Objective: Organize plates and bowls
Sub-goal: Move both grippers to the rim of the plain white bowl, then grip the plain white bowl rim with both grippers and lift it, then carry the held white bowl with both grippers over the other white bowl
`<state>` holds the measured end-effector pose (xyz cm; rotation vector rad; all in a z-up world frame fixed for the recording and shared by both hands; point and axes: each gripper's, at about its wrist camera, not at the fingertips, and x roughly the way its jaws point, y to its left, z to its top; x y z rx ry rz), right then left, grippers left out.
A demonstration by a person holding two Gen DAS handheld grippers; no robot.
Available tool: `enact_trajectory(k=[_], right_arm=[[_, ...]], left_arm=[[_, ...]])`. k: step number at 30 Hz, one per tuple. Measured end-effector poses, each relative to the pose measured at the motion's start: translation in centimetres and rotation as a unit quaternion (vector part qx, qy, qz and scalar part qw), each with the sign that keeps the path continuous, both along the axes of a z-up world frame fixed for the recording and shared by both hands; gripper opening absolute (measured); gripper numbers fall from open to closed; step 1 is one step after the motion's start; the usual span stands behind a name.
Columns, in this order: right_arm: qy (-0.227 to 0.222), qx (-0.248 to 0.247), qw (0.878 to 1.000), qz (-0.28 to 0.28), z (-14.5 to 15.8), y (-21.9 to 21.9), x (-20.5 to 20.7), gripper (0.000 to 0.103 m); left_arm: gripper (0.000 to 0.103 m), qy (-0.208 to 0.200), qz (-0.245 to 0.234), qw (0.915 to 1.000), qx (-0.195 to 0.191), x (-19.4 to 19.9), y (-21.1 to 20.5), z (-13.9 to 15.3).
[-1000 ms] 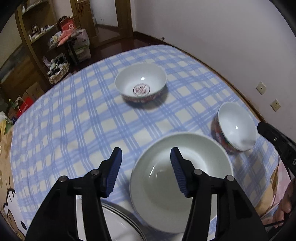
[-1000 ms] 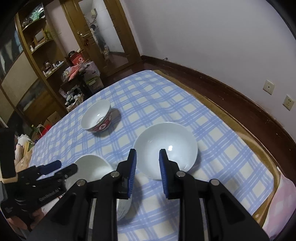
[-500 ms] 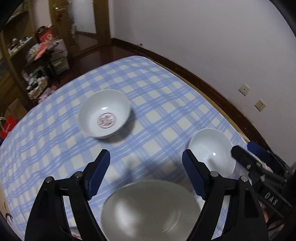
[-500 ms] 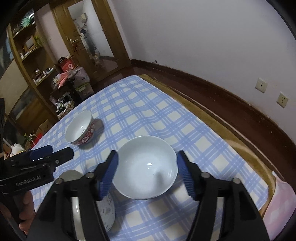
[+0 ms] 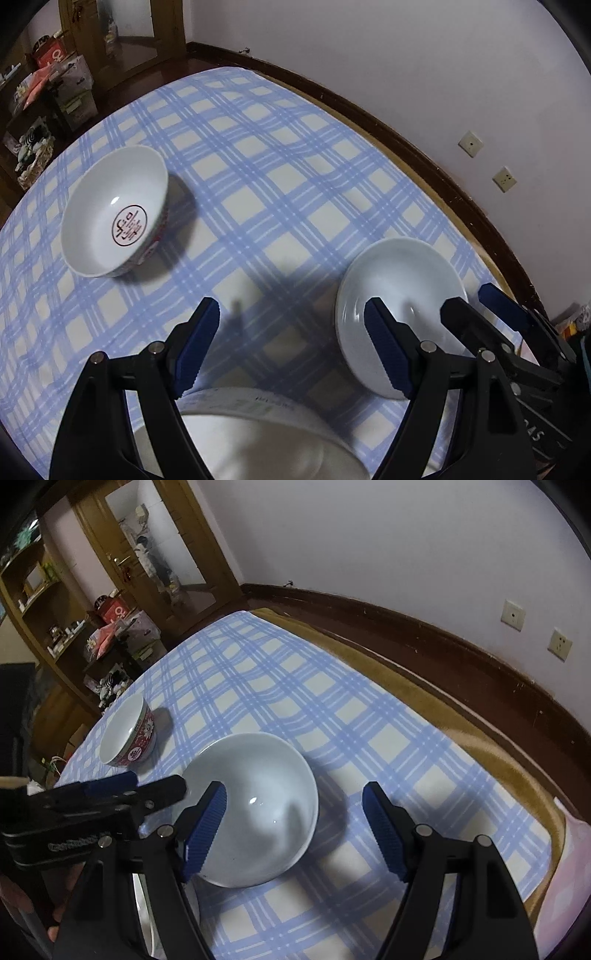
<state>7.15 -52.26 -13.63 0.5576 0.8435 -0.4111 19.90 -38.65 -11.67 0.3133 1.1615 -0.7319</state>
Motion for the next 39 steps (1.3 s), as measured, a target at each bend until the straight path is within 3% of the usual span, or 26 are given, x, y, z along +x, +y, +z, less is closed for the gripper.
enact_trajectory(k=[3, 6, 9, 11, 20, 23, 39], right_arm=[[0.006, 0.004, 1.000, -0.006, -0.6, -0.3, 0.1, 0.078], [0.014, 0.027, 1.000, -0.008, -1.5, -0.8, 0.4, 0.067], [0.024, 0.049, 0.998, -0.010, -2.4, -1.1, 0.5, 0.053], [0.035, 0.061, 0.998, -0.008, -3.0, -1.3, 0.7, 0.040], [0.041, 0.113, 0.993, 0.002, -4.6, -1.5, 1.1, 0.019], [0.038, 0.108, 0.993, 0.004, -4.4, -1.3, 1.3, 0.018], [-0.007, 0.092, 0.996, 0.007, -1.5, -0.4, 0.4, 0.018]], left_arm=[[0.079, 0.005, 0.001, 1.0000, 0.005, 0.0, -0.5, -0.7], [0.076, 0.020, 0.005, 0.9998, 0.003, 0.0, -0.7, -1.4], [0.059, 0.038, 0.005, 0.9992, -0.002, -0.2, -0.8, -1.9], [0.054, 0.044, 0.004, 0.9990, 0.003, -0.3, -1.0, -2.3], [0.029, 0.049, 0.003, 0.9988, 0.005, -0.5, -1.6, -2.9], [0.015, 0.051, -0.018, 0.9985, 0.007, -1.1, -2.3, -3.1], [0.014, 0.049, 0.009, 0.9985, -0.024, -2.0, -0.9, -0.4]])
